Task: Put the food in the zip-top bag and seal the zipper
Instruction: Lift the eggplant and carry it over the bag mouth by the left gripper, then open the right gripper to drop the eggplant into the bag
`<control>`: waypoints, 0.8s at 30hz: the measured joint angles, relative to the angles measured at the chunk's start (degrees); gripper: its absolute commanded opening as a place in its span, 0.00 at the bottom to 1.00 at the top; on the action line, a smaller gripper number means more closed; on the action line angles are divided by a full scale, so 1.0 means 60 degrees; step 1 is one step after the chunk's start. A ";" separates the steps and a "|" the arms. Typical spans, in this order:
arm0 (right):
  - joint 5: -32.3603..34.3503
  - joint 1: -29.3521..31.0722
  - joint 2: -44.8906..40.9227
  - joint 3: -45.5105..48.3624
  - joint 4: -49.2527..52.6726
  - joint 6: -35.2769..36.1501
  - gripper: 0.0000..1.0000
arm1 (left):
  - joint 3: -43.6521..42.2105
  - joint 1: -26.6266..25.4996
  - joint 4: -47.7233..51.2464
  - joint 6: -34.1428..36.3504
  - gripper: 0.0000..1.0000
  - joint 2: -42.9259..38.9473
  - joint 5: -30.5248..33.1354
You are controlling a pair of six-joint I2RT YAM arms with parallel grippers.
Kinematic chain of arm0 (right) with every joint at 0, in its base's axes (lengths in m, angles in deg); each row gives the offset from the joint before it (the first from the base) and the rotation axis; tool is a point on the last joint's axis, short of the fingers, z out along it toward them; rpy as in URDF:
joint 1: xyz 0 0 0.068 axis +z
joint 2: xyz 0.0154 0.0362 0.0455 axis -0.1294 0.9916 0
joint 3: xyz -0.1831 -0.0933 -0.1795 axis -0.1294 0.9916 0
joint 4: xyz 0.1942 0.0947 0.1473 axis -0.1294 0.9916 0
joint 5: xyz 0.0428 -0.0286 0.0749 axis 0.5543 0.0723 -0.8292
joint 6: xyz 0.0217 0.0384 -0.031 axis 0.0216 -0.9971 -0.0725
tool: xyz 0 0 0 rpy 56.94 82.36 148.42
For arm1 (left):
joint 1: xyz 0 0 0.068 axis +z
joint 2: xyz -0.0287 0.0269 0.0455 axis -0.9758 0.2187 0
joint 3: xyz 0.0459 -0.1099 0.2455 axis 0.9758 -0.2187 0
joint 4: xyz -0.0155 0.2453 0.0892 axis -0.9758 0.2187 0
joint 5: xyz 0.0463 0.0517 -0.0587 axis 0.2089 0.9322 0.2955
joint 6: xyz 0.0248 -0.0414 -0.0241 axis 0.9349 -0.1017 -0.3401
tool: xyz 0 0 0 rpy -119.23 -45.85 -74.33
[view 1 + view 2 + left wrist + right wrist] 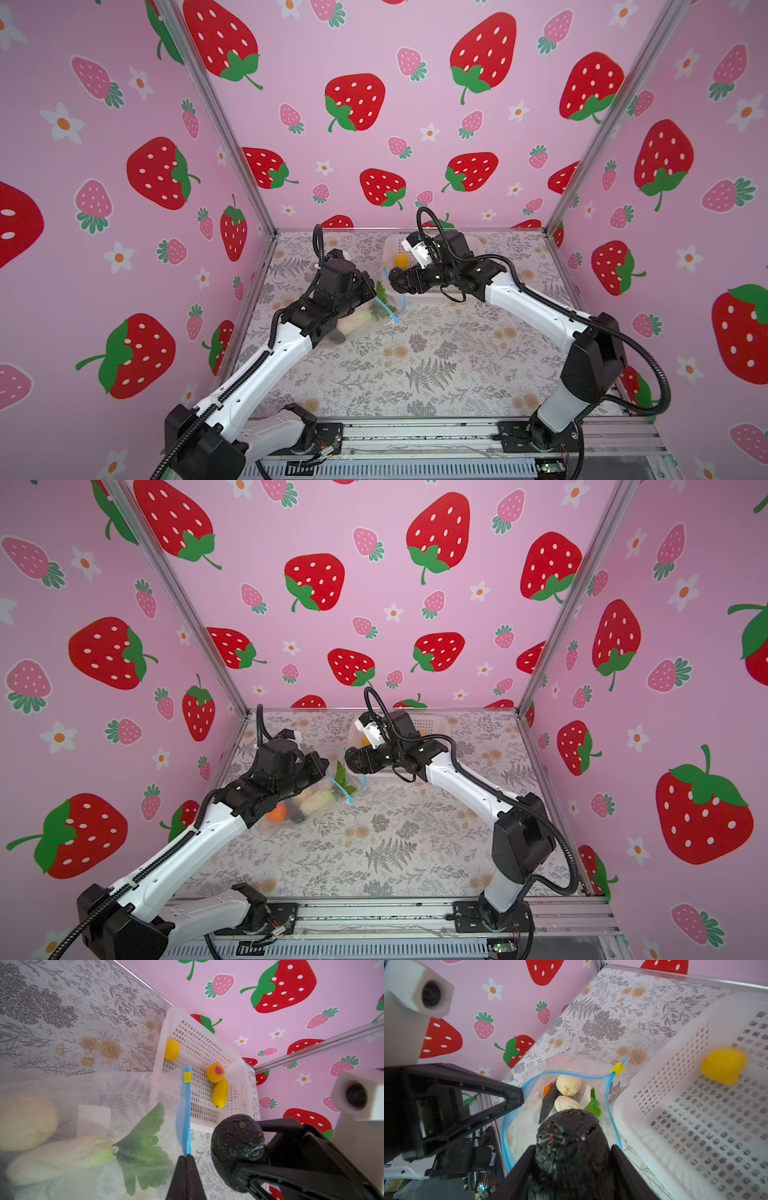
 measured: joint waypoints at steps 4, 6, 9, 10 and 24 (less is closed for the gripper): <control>-0.0186 0.0211 0.0073 0.0004 -0.0186 -0.0069 0.50 | 0.0004 0.0000 0.0000 0.0000 0.00 0.0000 0.0000; -0.0280 0.0291 0.0193 0.0004 -0.0306 -0.0117 0.50 | 0.0004 0.0000 0.0004 0.0000 0.00 0.0000 0.0000; -0.0350 0.0412 0.0437 0.0004 -0.0444 -0.0229 0.50 | 0.0004 0.0000 0.0004 0.0000 0.00 0.0000 0.0000; -0.0368 0.0437 0.0499 0.0004 -0.0452 -0.0255 0.50 | 0.0004 0.0000 0.0004 0.0000 0.00 -0.0004 0.0000; -0.0474 0.0597 0.1180 0.0007 -0.0685 -0.0426 0.56 | 0.0004 0.0000 0.0004 0.0000 0.00 -0.0029 0.0000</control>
